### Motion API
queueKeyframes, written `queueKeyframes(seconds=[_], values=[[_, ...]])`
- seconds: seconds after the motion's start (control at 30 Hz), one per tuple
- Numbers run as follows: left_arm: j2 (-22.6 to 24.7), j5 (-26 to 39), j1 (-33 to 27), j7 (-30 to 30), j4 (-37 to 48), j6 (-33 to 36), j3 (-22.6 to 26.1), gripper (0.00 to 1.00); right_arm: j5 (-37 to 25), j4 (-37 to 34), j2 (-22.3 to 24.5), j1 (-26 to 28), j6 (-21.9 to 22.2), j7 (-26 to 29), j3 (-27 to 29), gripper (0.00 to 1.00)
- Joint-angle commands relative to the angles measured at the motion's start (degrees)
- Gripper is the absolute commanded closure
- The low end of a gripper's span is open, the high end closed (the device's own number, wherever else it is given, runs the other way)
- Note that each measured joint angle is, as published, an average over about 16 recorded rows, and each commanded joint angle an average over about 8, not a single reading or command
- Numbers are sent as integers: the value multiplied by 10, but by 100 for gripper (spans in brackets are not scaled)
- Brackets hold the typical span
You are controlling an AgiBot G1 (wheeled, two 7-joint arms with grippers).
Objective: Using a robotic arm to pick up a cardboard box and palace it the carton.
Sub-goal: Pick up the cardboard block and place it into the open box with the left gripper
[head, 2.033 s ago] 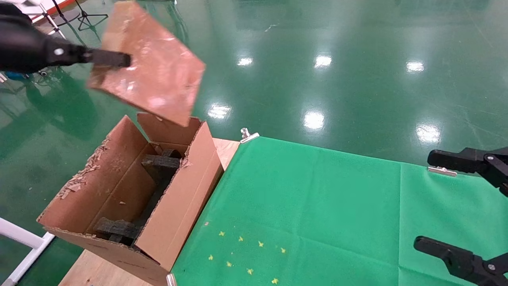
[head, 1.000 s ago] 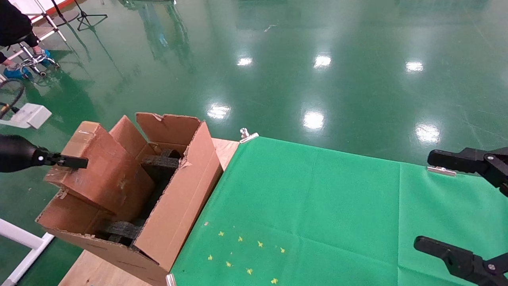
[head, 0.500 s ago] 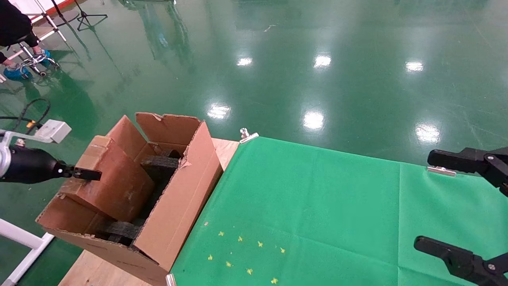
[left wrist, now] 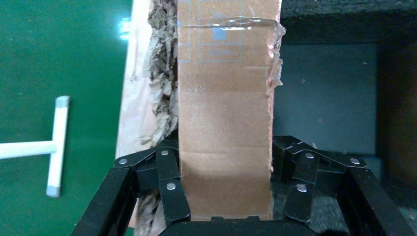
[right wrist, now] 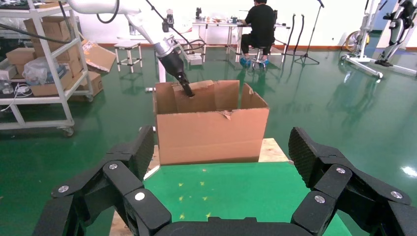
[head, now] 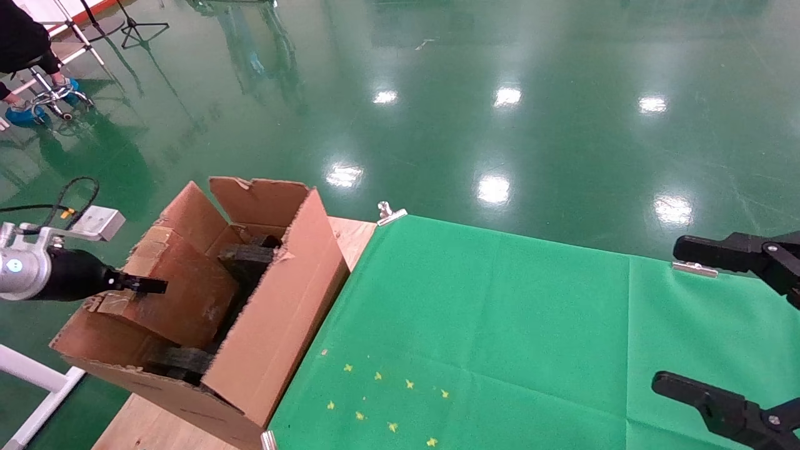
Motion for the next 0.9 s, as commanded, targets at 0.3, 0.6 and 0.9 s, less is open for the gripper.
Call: queueKeyframes(seconds=[0.3, 0.6, 0.9], values=[[21, -12, 35, 0, 5, -35, -8, 100, 0, 0, 0, 0, 0, 0, 0, 0], [40, -20, 62, -9, 8, -58, -14, 100, 0, 0, 0, 0, 0, 0, 0, 0], [64, -23, 92, -23, 10, -91, -17, 100, 0, 0, 0, 0, 0, 0, 0, 0]])
